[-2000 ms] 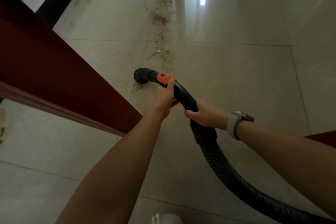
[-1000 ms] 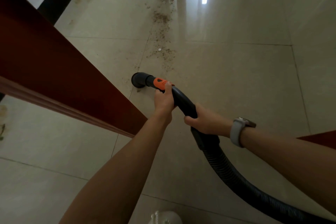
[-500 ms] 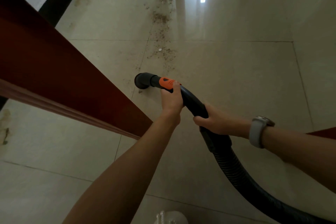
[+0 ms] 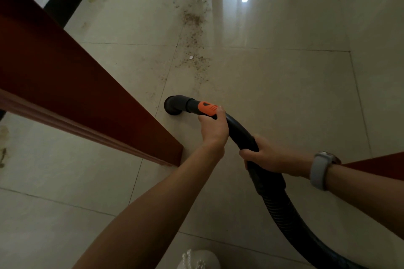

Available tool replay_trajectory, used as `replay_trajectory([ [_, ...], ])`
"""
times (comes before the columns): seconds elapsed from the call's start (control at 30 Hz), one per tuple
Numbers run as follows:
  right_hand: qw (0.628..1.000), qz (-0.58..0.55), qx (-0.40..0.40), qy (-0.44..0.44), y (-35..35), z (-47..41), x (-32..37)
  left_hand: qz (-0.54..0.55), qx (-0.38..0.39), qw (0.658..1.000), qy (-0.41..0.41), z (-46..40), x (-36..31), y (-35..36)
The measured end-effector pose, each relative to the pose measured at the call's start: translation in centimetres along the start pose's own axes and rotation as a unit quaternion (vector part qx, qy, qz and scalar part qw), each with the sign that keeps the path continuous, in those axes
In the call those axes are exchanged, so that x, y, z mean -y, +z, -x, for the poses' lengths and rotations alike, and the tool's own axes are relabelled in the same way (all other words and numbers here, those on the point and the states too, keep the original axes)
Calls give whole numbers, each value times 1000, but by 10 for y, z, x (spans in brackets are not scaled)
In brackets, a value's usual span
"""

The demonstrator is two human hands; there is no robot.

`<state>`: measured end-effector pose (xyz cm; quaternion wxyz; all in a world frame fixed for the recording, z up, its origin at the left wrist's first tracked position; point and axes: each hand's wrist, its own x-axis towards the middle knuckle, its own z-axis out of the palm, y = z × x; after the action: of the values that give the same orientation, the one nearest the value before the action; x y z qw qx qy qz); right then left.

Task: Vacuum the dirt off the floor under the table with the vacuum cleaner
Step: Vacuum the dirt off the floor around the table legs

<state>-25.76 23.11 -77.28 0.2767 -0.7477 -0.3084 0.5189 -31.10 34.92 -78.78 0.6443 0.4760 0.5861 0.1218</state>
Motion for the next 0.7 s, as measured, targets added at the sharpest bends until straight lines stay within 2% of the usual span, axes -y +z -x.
replay_trajectory([
  [0.2,998,55,41,-1,-5,-3,12,35,-24,999,-10,-2,3,-10],
  [0.43,976,215,1,-28,5,-25,46,74,-89,993,4,-20,-11,-32],
  [0.7,961,272,-18,-53,11,-51,77,115,-148,982,20,-39,-31,-48],
])
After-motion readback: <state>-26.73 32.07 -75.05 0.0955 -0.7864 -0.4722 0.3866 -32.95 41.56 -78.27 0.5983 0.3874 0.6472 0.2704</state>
